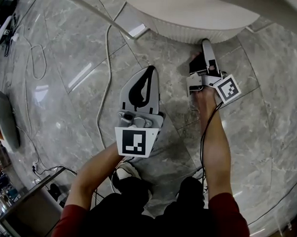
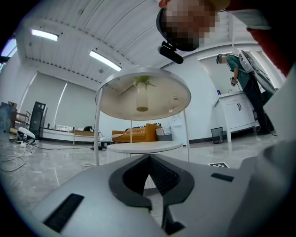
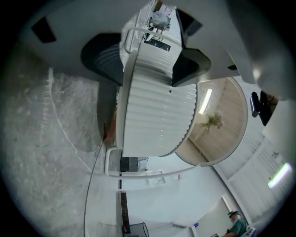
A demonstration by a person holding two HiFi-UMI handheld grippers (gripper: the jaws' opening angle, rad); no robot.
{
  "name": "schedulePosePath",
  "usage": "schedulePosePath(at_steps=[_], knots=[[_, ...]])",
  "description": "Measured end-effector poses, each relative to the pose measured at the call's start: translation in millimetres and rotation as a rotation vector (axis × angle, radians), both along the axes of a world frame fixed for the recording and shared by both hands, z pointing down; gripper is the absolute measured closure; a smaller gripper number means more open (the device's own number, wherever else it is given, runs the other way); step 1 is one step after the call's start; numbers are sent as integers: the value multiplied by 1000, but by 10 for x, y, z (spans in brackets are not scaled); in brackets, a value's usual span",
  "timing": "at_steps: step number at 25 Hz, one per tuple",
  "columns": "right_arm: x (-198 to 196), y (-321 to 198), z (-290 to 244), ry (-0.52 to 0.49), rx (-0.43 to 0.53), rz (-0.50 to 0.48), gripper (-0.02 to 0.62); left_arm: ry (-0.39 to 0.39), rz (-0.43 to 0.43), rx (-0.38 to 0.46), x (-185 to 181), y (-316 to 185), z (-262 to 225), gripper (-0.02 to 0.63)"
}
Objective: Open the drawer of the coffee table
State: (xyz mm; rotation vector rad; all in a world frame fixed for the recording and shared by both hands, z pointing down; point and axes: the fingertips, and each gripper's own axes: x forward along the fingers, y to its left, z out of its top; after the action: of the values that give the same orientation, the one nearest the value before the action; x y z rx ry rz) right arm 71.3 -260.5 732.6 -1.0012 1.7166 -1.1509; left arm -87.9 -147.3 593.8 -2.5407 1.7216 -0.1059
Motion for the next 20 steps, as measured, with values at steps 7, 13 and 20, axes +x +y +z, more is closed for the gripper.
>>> schedulePosePath(at_steps=[7, 13, 20], knots=[[-16, -19, -103, -4, 96, -21, 294, 43, -57, 7, -107, -19, -15, 594], [-12, 26, -114, -40, 95, -33, 295, 36, -58, 9, -127, 37, -23, 594], [39, 380, -125, -66, 81, -43, 298, 32, -56, 17, -105, 98, -64, 594]])
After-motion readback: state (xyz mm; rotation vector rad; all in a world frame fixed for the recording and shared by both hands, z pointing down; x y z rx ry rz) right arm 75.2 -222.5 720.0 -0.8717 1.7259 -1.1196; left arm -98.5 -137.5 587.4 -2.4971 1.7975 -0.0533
